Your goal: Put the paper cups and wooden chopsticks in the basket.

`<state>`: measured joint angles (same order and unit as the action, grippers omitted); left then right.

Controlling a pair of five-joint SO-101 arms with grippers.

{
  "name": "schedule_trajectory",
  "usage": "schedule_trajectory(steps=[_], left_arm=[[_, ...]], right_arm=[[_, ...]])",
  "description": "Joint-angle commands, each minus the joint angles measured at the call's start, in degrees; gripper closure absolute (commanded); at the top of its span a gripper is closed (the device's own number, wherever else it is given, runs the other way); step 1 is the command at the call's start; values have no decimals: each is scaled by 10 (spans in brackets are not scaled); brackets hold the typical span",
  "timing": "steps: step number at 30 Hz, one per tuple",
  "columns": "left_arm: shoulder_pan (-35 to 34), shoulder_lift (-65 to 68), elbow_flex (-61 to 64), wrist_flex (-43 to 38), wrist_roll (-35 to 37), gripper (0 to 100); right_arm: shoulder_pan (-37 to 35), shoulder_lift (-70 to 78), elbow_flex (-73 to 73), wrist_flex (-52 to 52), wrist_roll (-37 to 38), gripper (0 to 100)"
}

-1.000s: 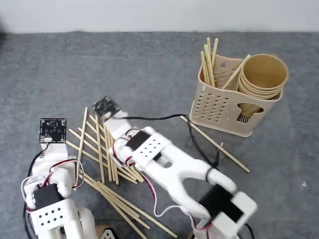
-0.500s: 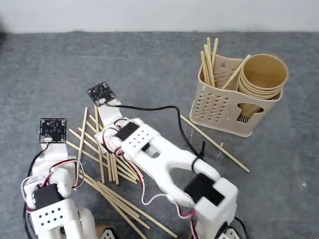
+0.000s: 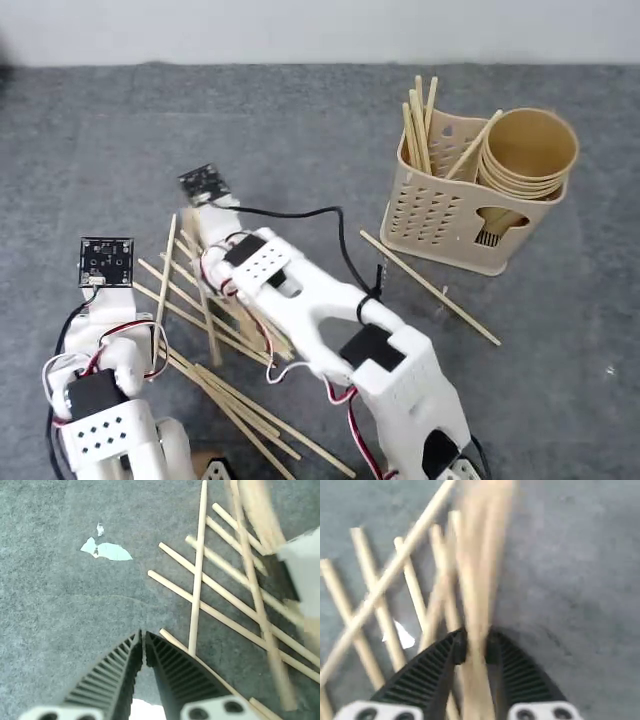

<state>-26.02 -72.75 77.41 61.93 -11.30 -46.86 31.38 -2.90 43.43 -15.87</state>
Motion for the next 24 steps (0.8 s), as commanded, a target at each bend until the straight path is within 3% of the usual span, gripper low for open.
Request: schedule_trajectory(steps=[1,11,24], left_arm=[[-4,-8,-14,-13,5,986],[-4,-8,-13,-13,5,986],[-4,-8,-12,-13,5,986]], right_arm=[[20,-7,-23,51,11,980],[47,-36,-21,158,24,991],[125,-276,-19,335,73,991]])
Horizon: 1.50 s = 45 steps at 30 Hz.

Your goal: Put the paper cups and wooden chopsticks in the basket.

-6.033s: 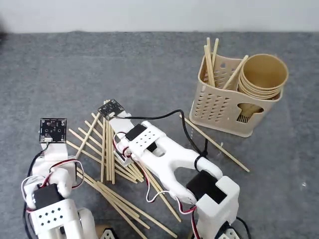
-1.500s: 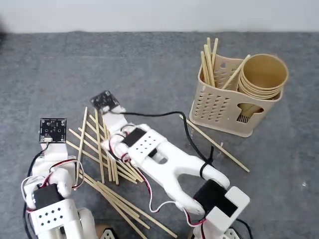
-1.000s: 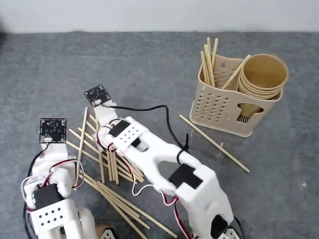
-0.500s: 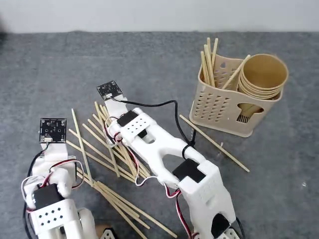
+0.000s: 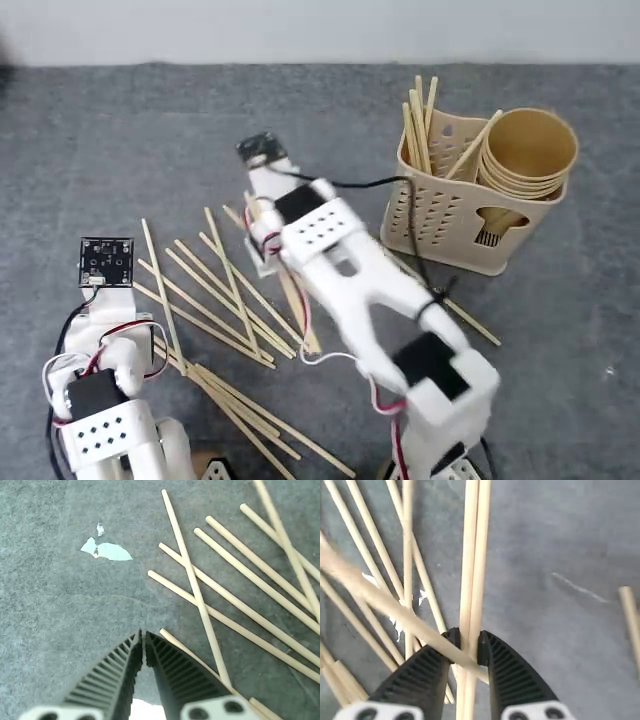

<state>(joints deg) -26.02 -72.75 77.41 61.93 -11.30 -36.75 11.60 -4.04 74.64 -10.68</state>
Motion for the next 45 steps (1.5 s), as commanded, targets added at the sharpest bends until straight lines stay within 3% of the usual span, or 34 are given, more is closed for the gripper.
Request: schedule_trajectory(steps=[1,7,17,31,45], left_arm=[[-4,-8,-11,-13,5,986],[-4,-8,-11,-13,5,986],[-4,-8,-11,-13,5,986],[-4,-8,-10,-13,5,986],[-4,-8,-10,-13,5,986]], right_arm=[[31,-92,-8,26,27,991],[59,-158,-8,18,62,991],[80,-237,-9,-79,103,991],[81,-361,-9,-136,102,991],[201,-524,32,-171,152,991]])
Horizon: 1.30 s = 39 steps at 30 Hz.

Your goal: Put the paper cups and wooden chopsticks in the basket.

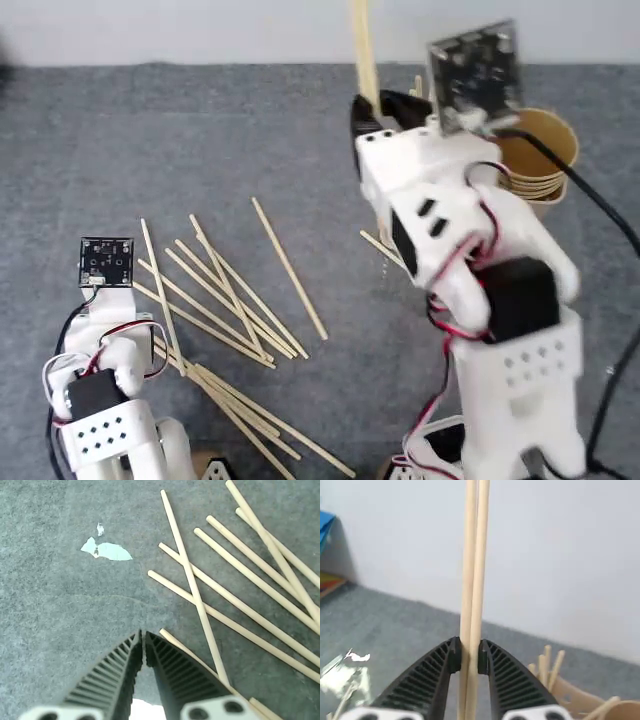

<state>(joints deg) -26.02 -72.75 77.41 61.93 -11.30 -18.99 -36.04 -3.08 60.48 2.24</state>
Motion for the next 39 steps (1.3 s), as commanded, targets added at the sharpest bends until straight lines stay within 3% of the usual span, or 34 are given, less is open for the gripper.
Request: schedule_trajectory(steps=[1,10,24,29,34,39], left_arm=[[-4,-8,-10,-13,5,986],[-4,-8,-10,-13,5,986],[-3,-8,-9,-13,5,986],[-3,-8,-9,-13,5,986],[-1,-8,-9,-13,5,986],[-1,-8,-9,-13,5,986]], right_arm=[[28,-64,47,-45,33,991],[69,-188,322,-349,80,991],[157,-66,516,-718,80,991],[156,-51,527,-687,80,985],[155,-54,488,-589,76,846],[153,-55,403,-471,75,876]])
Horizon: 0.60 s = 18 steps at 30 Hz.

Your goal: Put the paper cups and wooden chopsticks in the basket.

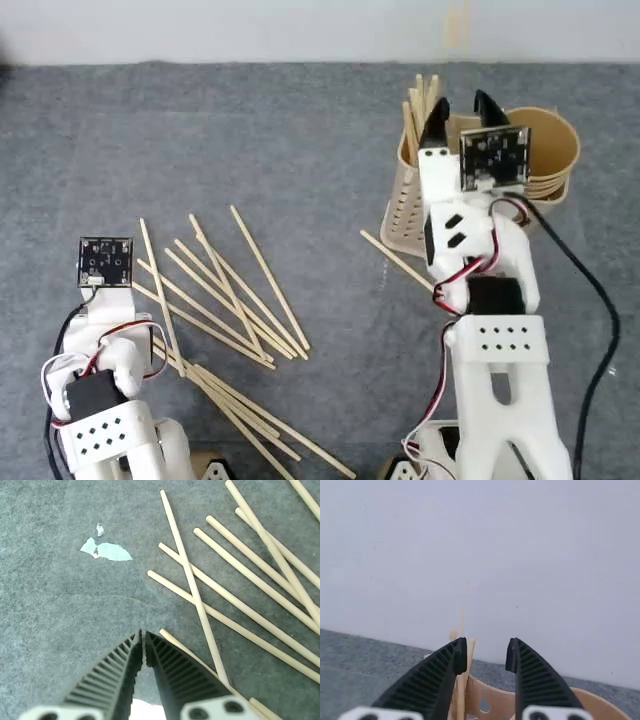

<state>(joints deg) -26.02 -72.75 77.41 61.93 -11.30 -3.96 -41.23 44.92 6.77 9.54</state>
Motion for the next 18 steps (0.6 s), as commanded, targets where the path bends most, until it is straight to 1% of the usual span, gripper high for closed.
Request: schedule_trajectory(steps=[1,5,8,10,14,18], left_arm=[[-1,-8,-9,-13,5,986],[-2,-8,-9,-13,5,986],[-1,-8,-9,-13,5,986],[-1,-8,-9,-13,5,986],[-1,-8,-9,-13,5,986],[-1,-8,-8,-13,5,986]], right_arm=[[2,-3,-98,105,2,883],[3,-19,-173,277,-35,884],[2,-38,-210,396,-38,883],[-11,-54,-221,459,-35,883],[-40,-80,-221,578,26,887],[-60,-95,-221,671,47,887]])
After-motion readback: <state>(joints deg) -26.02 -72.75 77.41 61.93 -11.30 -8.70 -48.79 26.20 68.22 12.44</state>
